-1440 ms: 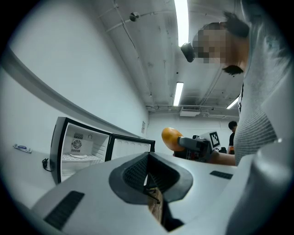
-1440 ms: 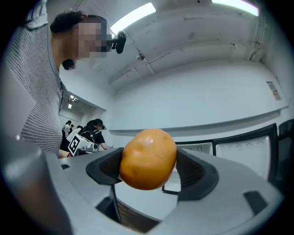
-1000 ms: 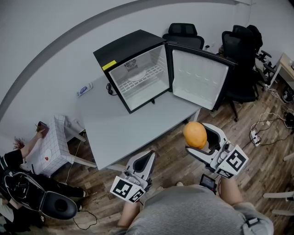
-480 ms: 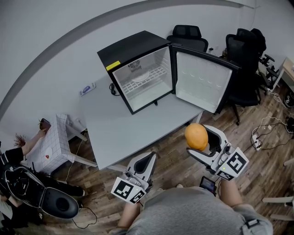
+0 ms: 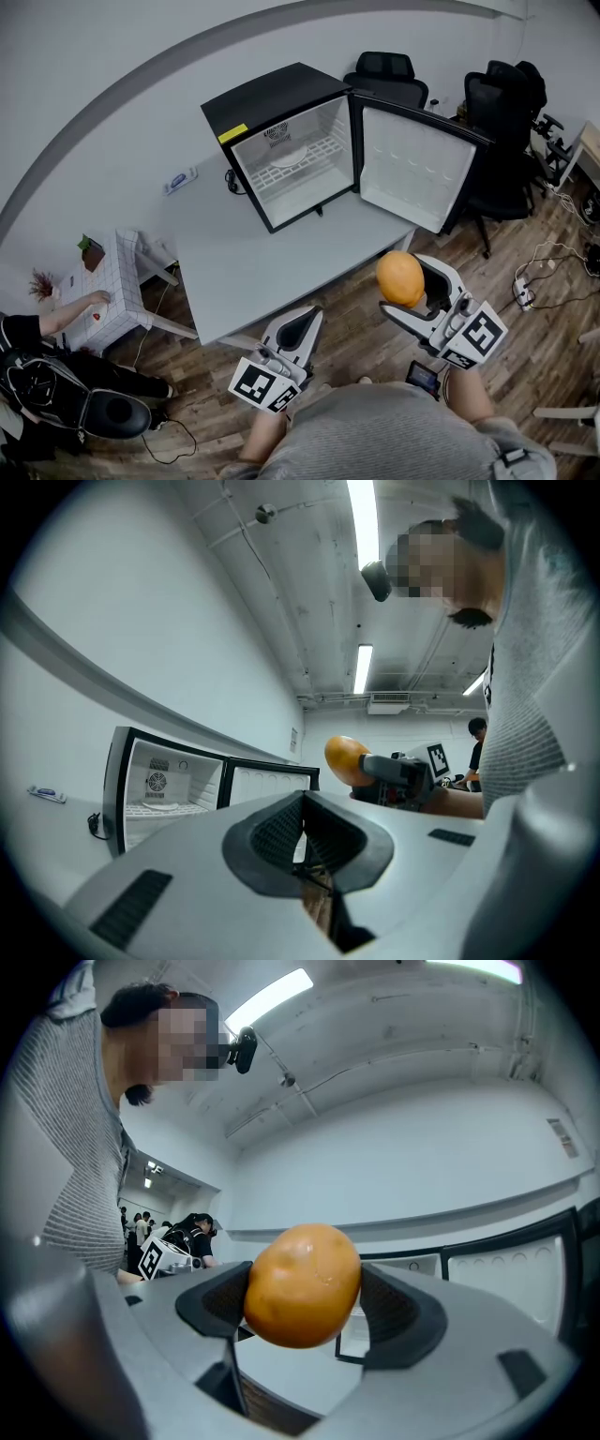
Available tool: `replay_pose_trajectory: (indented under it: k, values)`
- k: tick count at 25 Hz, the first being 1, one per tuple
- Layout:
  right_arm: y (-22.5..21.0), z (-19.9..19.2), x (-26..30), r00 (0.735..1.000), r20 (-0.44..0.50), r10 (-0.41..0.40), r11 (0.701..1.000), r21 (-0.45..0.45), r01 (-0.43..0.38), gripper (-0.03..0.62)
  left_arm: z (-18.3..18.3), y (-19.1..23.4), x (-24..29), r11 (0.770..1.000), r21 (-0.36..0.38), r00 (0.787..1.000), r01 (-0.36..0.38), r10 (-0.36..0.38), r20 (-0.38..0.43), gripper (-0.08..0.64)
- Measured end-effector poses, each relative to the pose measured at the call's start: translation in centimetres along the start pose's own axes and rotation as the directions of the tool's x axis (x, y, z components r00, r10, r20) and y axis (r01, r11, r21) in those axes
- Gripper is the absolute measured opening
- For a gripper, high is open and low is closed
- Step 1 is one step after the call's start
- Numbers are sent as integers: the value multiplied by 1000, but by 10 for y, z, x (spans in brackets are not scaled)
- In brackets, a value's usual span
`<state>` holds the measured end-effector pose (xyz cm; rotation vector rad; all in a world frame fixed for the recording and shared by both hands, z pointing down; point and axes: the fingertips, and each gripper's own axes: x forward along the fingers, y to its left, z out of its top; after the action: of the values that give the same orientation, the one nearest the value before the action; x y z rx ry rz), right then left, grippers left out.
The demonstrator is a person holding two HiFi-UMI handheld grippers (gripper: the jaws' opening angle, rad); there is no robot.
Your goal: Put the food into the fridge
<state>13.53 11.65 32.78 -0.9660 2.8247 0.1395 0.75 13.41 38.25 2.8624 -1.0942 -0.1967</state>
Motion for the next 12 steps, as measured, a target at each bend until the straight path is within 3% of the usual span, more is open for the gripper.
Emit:
replay_pose_trajectory:
  k: [12]
  values:
    - [-8, -5, -9, 1000, -2, 14, 999, 34, -14, 357, -18, -11, 0, 999, -24, 999, -35, 34, -31, 11]
